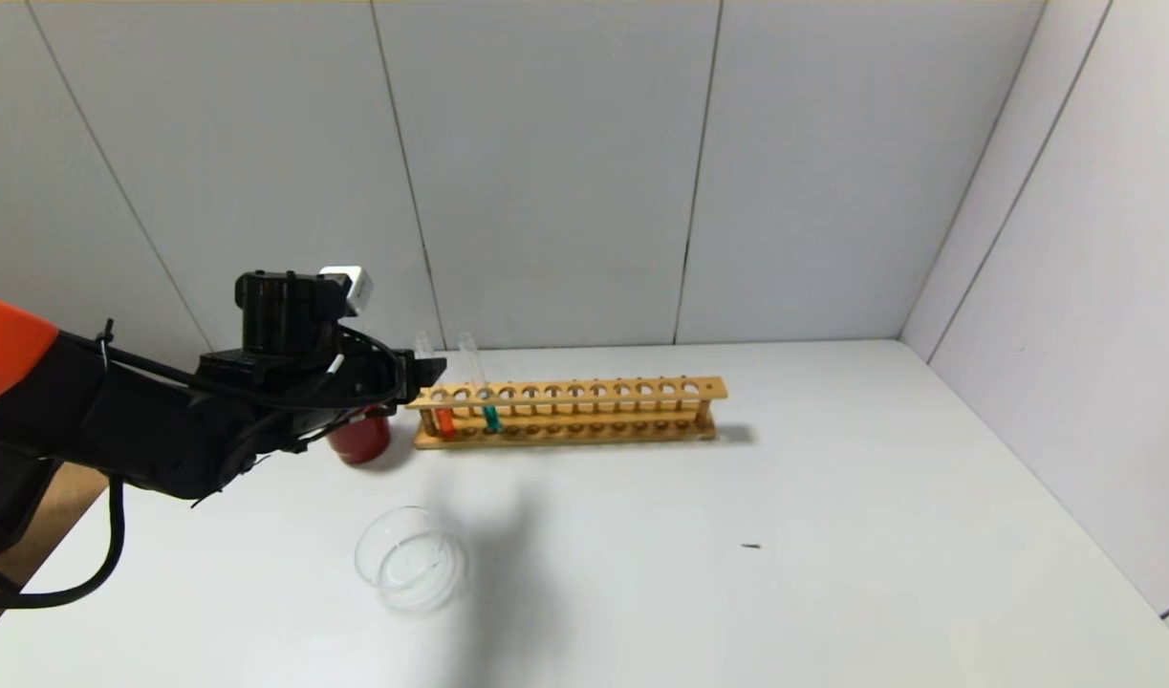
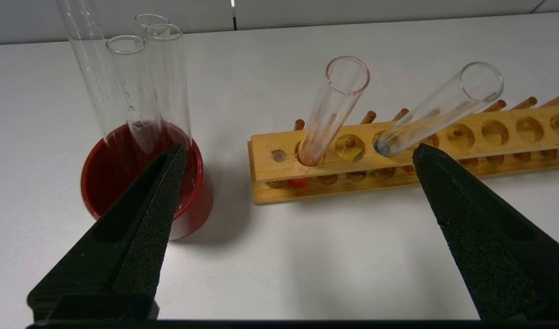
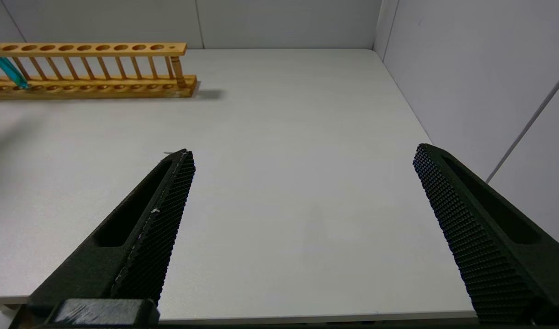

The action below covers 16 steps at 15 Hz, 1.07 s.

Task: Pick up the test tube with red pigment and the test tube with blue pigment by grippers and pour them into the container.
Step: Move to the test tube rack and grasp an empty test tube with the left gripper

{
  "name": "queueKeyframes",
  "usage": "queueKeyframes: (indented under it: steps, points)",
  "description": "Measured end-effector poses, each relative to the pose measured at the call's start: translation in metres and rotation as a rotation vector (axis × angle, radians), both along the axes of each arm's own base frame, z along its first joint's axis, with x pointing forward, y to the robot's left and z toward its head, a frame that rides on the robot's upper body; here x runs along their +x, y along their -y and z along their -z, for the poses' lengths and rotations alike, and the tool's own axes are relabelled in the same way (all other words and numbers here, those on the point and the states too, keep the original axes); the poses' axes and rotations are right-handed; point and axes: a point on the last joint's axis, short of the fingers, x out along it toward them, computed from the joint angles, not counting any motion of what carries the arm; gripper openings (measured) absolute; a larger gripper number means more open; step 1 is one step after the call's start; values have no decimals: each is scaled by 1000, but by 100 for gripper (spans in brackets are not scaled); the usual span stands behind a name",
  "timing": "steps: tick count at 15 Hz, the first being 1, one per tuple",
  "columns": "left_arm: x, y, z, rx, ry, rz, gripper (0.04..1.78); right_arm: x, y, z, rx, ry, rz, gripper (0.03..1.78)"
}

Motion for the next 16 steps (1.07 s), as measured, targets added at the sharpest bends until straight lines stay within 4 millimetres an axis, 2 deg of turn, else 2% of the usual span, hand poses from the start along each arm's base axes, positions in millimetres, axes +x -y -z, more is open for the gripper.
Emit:
queueKeyframes:
  steps: [11,14,16]
  points:
    - [43,-4,17,-34,-7,20,172,0,0,0,0,0,0,175]
    - [48,-3,23,-27,-15,23,149,0,0,0,0,0,0,175]
    - [52,-2,24,-29,-12,28,123,0,0,0,0,0,0,175]
